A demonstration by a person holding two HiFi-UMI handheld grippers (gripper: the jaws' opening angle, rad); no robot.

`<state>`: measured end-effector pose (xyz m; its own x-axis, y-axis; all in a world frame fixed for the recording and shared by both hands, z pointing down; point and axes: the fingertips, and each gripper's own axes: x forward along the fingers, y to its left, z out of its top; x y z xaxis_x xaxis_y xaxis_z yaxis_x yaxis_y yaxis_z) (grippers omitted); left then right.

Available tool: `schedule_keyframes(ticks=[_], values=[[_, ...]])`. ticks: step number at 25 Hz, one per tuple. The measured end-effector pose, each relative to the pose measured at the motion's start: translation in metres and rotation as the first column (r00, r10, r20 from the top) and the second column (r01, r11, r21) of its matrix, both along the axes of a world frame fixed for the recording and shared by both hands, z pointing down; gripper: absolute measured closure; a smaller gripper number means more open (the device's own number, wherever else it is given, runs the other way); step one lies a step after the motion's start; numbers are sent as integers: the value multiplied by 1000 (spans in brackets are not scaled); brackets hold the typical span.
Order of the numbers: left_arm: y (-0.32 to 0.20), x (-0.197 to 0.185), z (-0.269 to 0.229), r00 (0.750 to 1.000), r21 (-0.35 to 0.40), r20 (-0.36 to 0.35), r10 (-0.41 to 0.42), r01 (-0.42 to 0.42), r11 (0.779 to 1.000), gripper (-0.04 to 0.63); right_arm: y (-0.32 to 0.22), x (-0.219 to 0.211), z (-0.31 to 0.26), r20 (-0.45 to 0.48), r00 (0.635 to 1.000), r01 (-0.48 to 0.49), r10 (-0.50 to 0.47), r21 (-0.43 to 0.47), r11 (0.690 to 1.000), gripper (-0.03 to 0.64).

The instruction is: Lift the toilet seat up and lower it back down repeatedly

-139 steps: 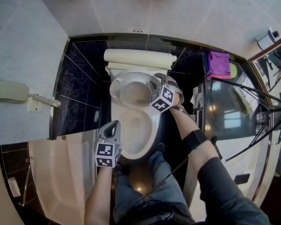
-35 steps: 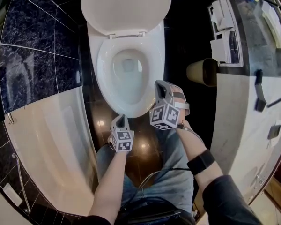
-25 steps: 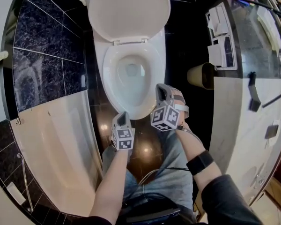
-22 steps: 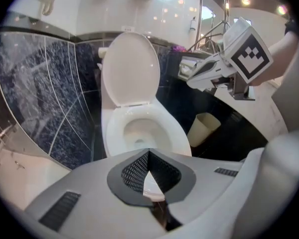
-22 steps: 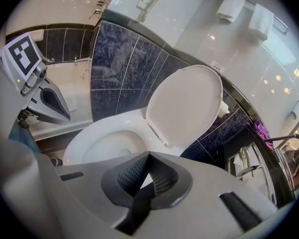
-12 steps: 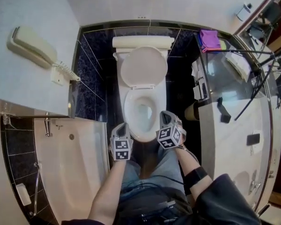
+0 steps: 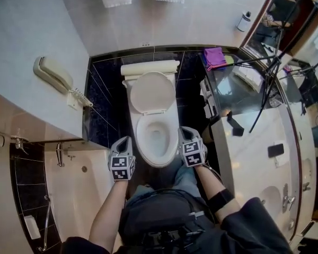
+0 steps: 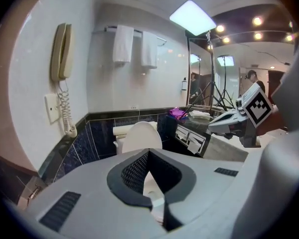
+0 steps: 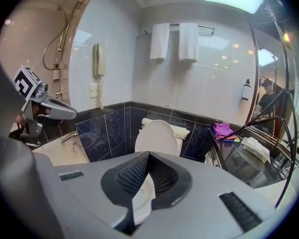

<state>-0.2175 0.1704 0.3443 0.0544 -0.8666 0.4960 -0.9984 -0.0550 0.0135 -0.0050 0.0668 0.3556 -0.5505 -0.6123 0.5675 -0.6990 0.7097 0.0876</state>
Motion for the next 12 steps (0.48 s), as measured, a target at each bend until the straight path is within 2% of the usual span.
schedule_keyframes(ticks=[6,12], values=[[-16,15,-45,1000,58,0,-2,2,998,598,1,33,-28,57,998,-9,8,14,1000,598],[-17,31,-59,1000,74,2,-26,25,997,598,1,59,-28,68,998,-8,9,-8,1000,598]])
